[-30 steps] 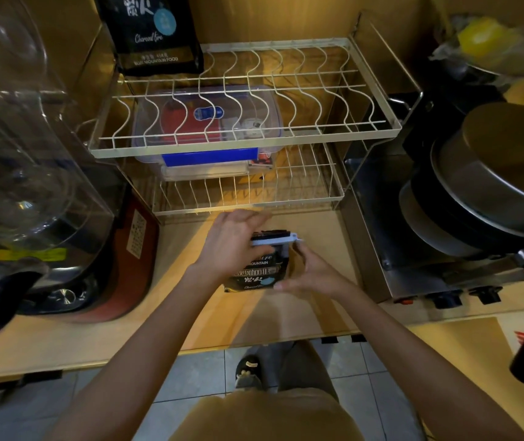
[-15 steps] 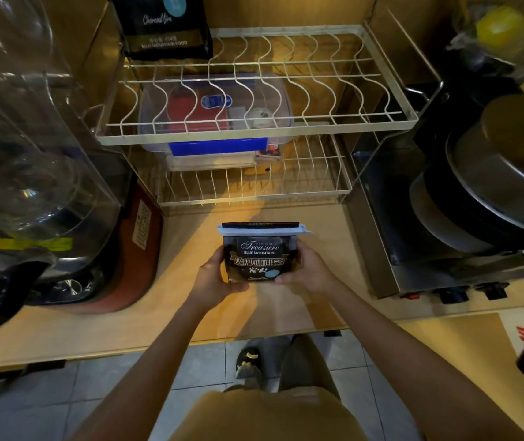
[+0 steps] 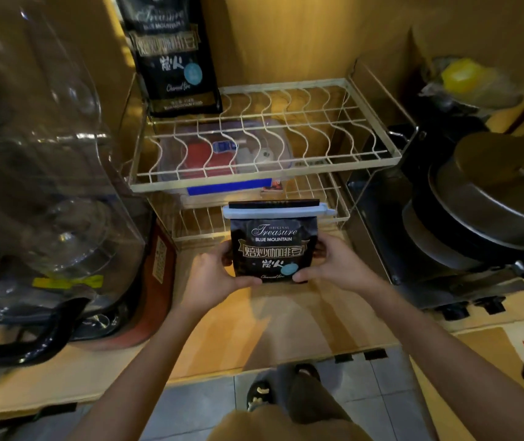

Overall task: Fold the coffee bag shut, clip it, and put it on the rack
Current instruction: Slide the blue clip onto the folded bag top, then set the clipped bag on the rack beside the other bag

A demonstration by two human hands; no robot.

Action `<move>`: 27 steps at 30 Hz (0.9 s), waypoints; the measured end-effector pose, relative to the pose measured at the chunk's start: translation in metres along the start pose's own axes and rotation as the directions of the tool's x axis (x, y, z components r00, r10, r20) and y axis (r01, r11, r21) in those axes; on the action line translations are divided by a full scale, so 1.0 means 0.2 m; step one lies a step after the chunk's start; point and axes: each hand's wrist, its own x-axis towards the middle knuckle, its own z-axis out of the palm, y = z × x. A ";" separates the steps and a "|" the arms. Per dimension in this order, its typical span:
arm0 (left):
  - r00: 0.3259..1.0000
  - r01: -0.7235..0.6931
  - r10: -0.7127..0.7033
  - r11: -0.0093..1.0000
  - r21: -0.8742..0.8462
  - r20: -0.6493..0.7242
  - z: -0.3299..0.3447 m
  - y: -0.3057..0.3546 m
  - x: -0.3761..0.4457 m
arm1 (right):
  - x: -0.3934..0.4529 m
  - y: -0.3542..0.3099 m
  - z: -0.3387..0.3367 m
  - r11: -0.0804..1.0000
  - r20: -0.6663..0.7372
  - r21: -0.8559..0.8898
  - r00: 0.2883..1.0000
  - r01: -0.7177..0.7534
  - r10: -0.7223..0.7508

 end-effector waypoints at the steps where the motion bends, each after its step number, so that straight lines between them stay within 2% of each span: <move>1: 1.000 -0.020 0.020 1.000 -0.003 -0.017 -0.05 0.05 0.01 | 0.00 -0.06 -0.05 0.999 -0.001 -0.024 0.999 0.033 -0.033; 5: 0.989 -0.130 0.125 0.989 -0.066 -0.075 -0.24 0.28 0.07 | -0.01 -0.31 -0.22 0.992 -0.002 -0.045 0.993 0.116 -0.116; 8: 0.985 -0.154 0.138 0.976 -0.154 -0.107 -0.38 0.44 0.13 | 0.01 -0.46 -0.34 0.984 -0.018 -0.044 0.985 0.173 -0.174; 14: 0.961 -0.224 0.190 0.960 -0.167 -0.199 -0.58 0.66 0.28 | 0.14 -0.75 -0.55 0.962 -0.050 0.062 0.964 0.265 -0.262; 21: 0.903 -0.289 0.212 0.943 -0.165 -0.374 -0.71 0.77 0.53 | 0.39 -0.98 -0.64 0.922 -0.146 0.076 0.919 0.379 -0.366; 24: 0.868 -0.288 0.206 0.950 -0.119 -0.452 -0.72 0.78 0.65 | 0.55 -0.98 -0.63 0.924 -0.197 0.060 0.912 0.378 -0.360; 27: 0.844 -0.272 0.191 0.958 -0.094 -0.501 -0.69 0.75 0.76 | 0.69 -0.94 -0.61 0.944 -0.208 0.103 0.935 0.313 -0.288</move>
